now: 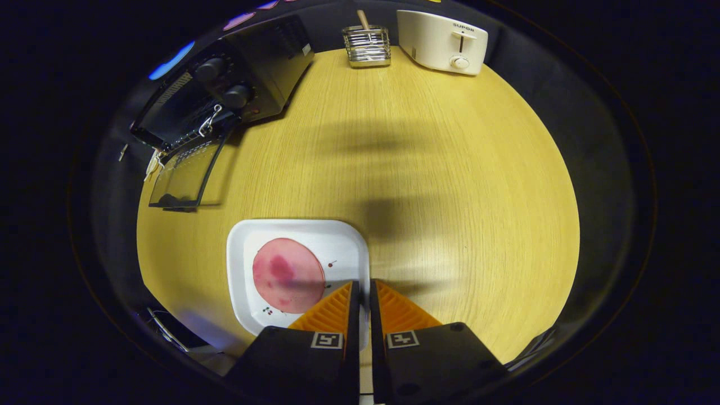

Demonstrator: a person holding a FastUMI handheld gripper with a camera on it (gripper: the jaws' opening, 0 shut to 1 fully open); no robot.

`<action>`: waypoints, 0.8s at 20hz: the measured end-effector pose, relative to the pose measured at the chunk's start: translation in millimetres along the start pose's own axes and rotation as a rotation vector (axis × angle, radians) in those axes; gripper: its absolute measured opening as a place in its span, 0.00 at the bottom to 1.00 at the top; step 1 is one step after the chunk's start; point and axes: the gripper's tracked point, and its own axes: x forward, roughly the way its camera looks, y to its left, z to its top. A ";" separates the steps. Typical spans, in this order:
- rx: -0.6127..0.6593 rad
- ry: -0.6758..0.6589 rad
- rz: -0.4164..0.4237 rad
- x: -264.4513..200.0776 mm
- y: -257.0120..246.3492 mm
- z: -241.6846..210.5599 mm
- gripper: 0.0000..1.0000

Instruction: Open the toaster oven, put the food inside, and close the toaster oven door.

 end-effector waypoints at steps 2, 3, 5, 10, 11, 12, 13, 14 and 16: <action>0.030 0.023 0.053 1.4 1.5 0.3 0.05; 0.041 0.031 0.078 0.2 0.9 1.7 0.05; 0.071 0.059 0.130 0.6 1.4 1.8 0.05; 0.251 0.189 0.326 -0.6 10.7 -5.6 0.05; 0.286 0.211 0.372 -1.5 15.6 -7.5 0.05; 0.327 0.222 0.407 -2.6 17.3 -8.5 0.05; 0.360 0.227 0.440 -2.7 18.2 -10.3 0.05; 0.386 0.231 0.466 -3.9 18.5 -11.7 0.05; 0.443 0.219 0.500 -4.8 17.4 -10.6 0.05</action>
